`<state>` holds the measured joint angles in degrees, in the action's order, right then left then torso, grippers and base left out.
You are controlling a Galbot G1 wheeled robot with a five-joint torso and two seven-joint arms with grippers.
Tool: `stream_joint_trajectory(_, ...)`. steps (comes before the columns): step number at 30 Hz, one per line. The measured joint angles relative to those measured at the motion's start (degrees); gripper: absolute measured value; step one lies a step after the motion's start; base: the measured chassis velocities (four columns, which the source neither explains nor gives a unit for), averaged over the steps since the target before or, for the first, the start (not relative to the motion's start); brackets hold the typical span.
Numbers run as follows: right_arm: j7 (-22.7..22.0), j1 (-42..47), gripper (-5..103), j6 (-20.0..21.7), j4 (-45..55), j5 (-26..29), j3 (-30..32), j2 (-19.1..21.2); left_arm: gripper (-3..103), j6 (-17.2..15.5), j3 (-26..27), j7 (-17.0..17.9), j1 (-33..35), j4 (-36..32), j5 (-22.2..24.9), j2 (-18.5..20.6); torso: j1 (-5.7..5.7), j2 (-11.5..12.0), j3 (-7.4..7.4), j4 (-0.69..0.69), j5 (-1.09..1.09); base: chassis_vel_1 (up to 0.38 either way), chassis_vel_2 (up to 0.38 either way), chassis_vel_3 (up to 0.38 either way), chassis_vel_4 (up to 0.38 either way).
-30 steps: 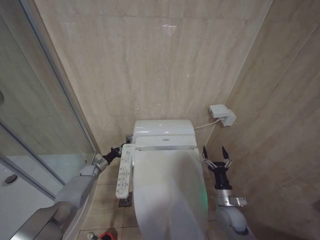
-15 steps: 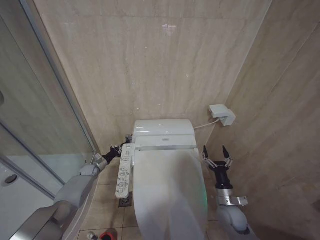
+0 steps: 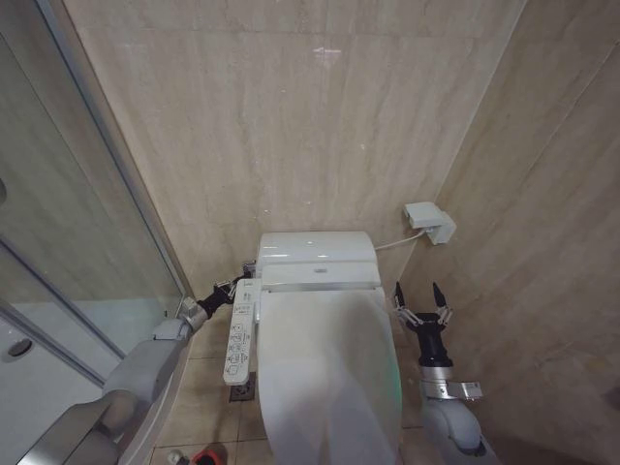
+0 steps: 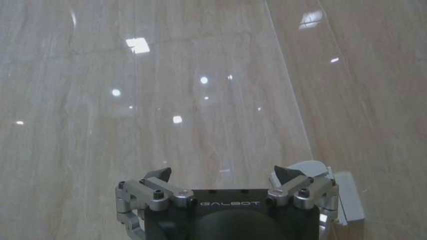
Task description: Open the toilet lid, clean the toilet bowl with a toilet brush, close the toilet lid, and flush.
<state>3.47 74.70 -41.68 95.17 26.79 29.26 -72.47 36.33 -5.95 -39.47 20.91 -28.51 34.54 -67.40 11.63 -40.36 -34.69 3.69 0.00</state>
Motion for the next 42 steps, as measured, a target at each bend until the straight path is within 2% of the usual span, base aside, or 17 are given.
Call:
stream_joint_trajectory(23,-0.06,0.18,100,0.01,0.00,0.00,0.27,0.11,0,0.07,0.15,0.09,0.09,-0.20,0.11,0.03,0.00,0.00,0.00,-0.02,0.01,0.000,0.000,0.000,0.000)
stream_joint_trajectory(34,-0.02,-0.16,100,0.03,-0.64,-0.34,-0.25,-0.51,0,0.08,0.81,1.08,2.53,-5.53,1.00,2.49,0.01,0.00,0.00,0.00,0.00,0.000,0.000,0.000,0.000)
stream_joint_trajectory(38,-0.01,-0.14,100,0.03,-0.70,-0.37,-0.24,-0.48,0,0.09,1.66,2.66,4.79,-9.81,1.60,4.35,0.00,0.00,0.00,-0.02,-0.01,0.000,0.000,0.000,0.000)
stream_joint_trajectory(40,-0.01,-0.12,100,0.03,-0.74,-0.36,-0.18,-0.47,0,0.10,2.46,5.99,6.88,-14.94,2.50,6.12,0.00,0.00,0.00,-0.02,0.00,0.000,0.000,0.000,0.000)
stream_joint_trajectory(41,-0.01,-0.12,100,0.03,-0.74,-0.36,-0.18,-0.47,0,0.10,2.46,5.99,6.88,-14.94,2.50,6.12,0.00,0.00,0.00,-0.02,0.00,0.000,0.000,0.000,0.000)
stream_joint_trajectory(42,-0.01,-0.04,100,0.03,-0.75,-0.36,-0.10,-0.48,0,0.12,2.74,8.10,7.67,-17.33,3.09,6.94,-0.01,0.00,0.00,-0.03,0.00,0.000,0.000,0.000,0.000)
